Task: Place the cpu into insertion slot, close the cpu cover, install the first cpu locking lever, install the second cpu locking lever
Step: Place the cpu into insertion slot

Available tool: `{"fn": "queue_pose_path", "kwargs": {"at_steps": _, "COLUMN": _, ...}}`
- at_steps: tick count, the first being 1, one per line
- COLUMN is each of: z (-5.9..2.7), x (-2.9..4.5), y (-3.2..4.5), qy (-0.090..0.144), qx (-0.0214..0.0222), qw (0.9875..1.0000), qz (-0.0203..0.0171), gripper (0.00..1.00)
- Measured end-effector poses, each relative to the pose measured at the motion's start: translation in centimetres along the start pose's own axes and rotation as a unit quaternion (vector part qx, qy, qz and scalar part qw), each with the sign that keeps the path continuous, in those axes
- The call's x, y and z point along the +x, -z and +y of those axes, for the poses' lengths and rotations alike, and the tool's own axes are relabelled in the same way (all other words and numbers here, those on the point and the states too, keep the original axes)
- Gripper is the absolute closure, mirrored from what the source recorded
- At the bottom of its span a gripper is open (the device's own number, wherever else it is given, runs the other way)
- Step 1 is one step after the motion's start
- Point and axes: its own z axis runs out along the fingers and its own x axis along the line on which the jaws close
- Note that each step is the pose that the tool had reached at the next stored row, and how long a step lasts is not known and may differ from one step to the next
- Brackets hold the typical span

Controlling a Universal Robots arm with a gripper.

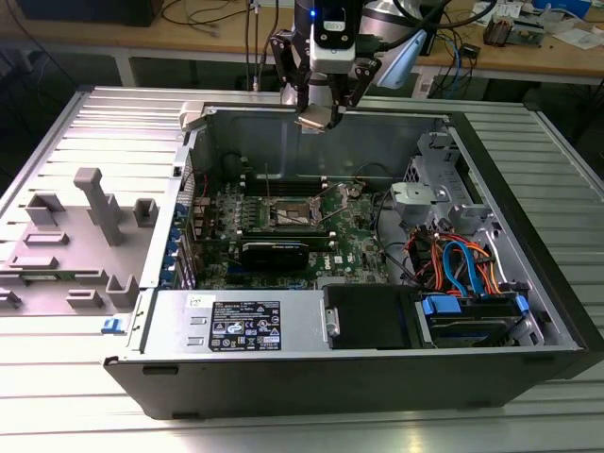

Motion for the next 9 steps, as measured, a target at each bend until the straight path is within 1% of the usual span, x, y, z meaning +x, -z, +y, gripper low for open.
{"fn": "queue_pose_path", "kwargs": {"at_steps": 9, "z": 0.00, "x": 0.00, "y": 0.00, "qy": -0.001, "qx": 0.0000, "qw": 1.0000, "qz": 0.0000, "gripper": 0.46}}
